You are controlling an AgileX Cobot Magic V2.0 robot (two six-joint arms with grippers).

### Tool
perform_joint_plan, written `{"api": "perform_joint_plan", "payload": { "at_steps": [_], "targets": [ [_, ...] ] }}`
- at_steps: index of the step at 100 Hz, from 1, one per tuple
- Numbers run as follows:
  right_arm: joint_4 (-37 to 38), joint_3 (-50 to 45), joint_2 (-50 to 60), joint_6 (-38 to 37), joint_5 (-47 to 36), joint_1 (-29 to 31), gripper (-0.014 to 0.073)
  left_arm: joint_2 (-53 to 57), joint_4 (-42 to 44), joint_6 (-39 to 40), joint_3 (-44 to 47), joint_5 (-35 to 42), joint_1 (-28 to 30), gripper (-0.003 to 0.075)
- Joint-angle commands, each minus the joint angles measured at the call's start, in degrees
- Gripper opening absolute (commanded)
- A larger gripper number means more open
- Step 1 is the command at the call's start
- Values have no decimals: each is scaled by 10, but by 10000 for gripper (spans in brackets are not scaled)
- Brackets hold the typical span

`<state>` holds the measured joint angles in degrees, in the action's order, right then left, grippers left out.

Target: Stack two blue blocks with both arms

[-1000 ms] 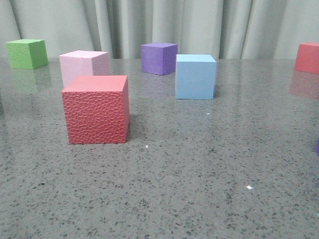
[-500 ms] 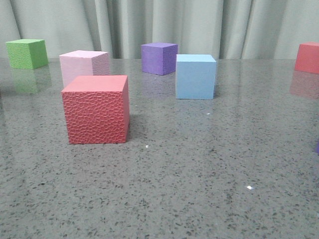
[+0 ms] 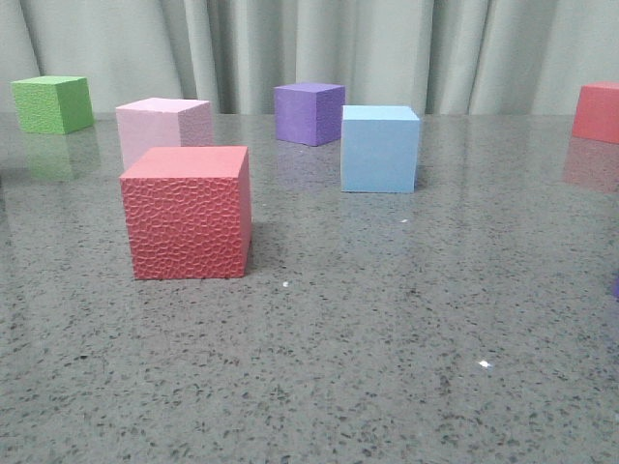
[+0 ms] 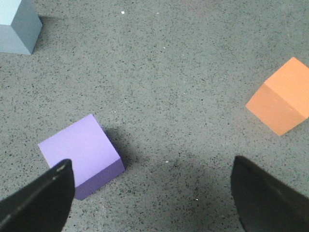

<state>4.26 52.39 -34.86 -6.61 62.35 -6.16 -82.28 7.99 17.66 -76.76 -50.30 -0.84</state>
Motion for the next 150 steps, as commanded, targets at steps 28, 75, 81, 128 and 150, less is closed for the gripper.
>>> {"api": "perform_joint_plan", "payload": {
  "at_steps": [28,75,81,128,150],
  "targets": [
    [3,13,-1,3,-31,5,647,-27,23,9,-20,28,1,573],
    [3,13,-1,3,-29,5,647,-68,37,22,-20,29,1,573],
    [3,13,-1,3,-28,5,647,-73,38,25,-20,29,1,573],
    [4,13,-1,3,-27,5,647,-111,46,34,-20,29,1,572],
    [4,13,-1,3,-27,5,647,-113,46,34,-20,29,1,570]
  ]
}}
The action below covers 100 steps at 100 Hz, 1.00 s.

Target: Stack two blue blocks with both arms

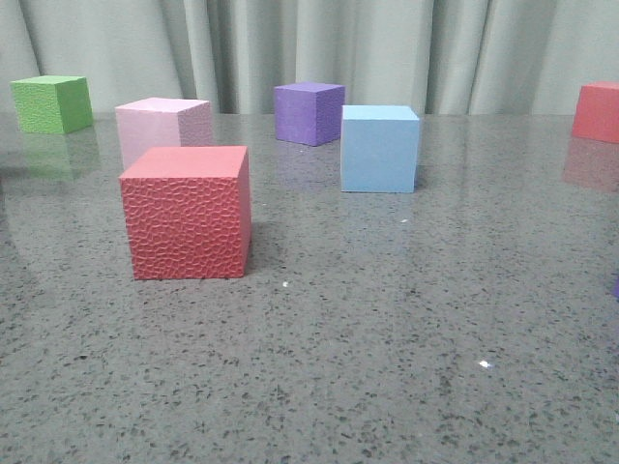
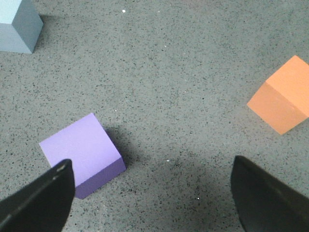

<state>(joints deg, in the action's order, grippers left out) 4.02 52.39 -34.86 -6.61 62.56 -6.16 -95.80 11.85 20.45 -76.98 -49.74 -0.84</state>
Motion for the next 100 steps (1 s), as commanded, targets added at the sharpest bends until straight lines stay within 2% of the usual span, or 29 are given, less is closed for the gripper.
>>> {"api": "perform_joint_plan", "payload": {
  "at_steps": [1,32,42,54,68,78,100],
  "targets": [
    [6,13,-1,3,-29,5,647,22,7,6,-18,23,1,568],
    [6,13,-1,3,-29,5,647,22,10,6,-18,19,1,558],
    [6,13,-1,3,-29,5,647,22,10,6,-18,16,1,488],
    [6,13,-1,3,-29,5,647,22,10,6,-18,15,1,355],
    [6,13,-1,3,-29,5,647,22,10,4,-18,13,1,243],
    [6,13,-1,3,-29,5,647,23,10,3,-18,12,1,207],
    [6,13,-1,3,-29,5,647,48,-4,-20,-23,-4,0,207]
  ]
}}
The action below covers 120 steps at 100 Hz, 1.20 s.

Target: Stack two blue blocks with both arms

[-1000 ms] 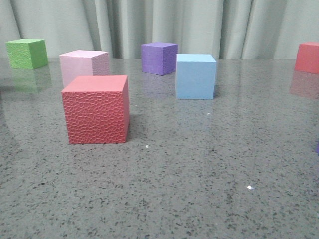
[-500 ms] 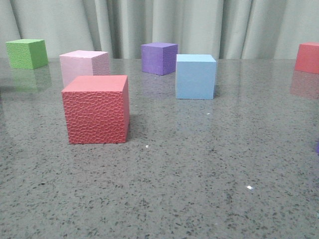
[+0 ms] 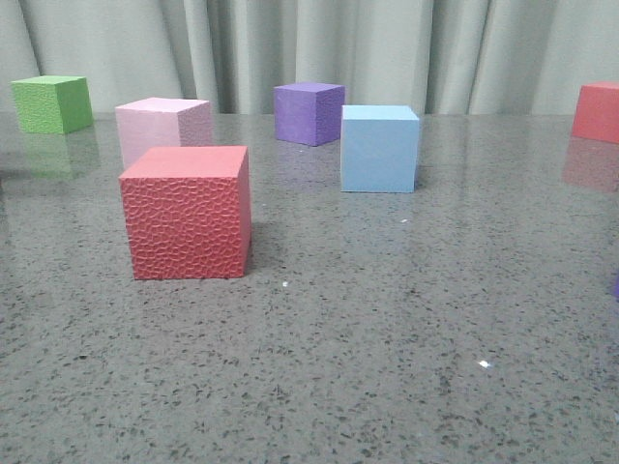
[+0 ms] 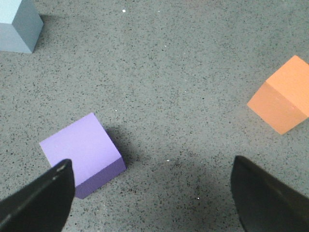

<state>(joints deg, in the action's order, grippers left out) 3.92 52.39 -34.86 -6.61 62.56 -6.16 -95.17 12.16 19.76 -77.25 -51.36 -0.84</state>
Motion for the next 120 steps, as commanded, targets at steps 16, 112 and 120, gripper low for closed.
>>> {"api": "perform_joint_plan", "payload": {
  "at_steps": [16,112,120],
  "targets": [
    [7,13,-1,3,-29,5,647,71,-16,-21,-22,11,-7,207],
    [6,13,-1,3,-29,5,647,8,-84,-23,-292,-36,-253,209],
    [4,13,-1,3,-29,5,647,-11,-84,-15,-309,-36,-273,209]
  ]
}}
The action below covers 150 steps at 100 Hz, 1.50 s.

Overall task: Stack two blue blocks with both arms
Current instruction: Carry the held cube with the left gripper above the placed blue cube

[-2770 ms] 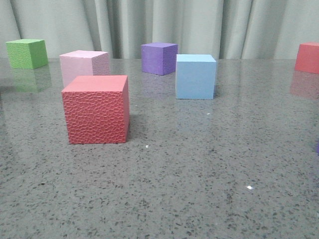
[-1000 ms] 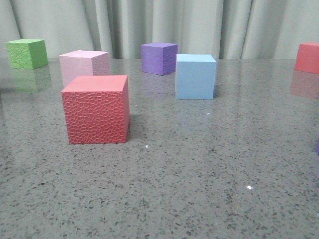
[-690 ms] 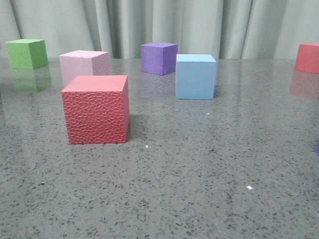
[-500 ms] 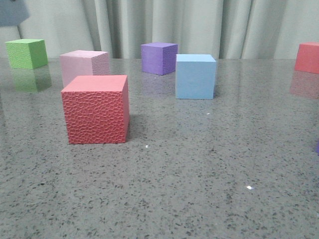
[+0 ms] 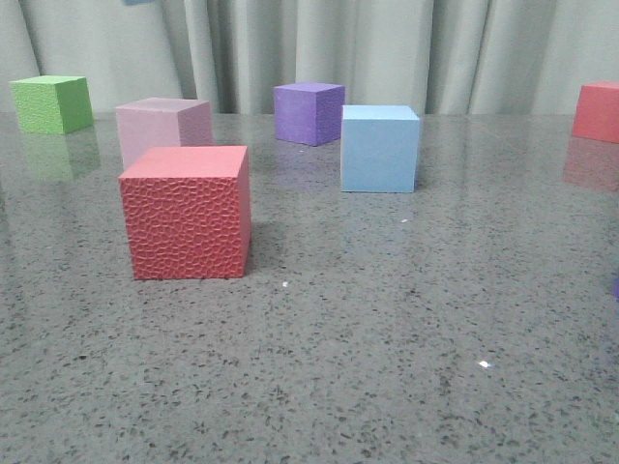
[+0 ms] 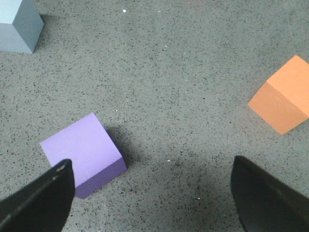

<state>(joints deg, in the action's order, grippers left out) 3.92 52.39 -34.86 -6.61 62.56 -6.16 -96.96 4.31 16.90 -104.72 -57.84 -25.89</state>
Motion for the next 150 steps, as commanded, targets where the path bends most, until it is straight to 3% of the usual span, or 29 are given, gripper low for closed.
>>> {"api": "perform_joint_plan", "payload": {
  "at_steps": [1,50,78,150],
  "targets": [
    [4,13,-1,3,-29,5,647,3,-5,16,-37,29,-26,209],
    [2,13,-1,3,-29,5,647,-118,4,88,-172,34,-114,209],
    [1,13,-1,3,-29,5,647,-161,58,133,-223,13,-156,209],
    [0,13,-1,3,-29,5,647,-165,82,163,-225,-25,-188,209]
  ]
}}
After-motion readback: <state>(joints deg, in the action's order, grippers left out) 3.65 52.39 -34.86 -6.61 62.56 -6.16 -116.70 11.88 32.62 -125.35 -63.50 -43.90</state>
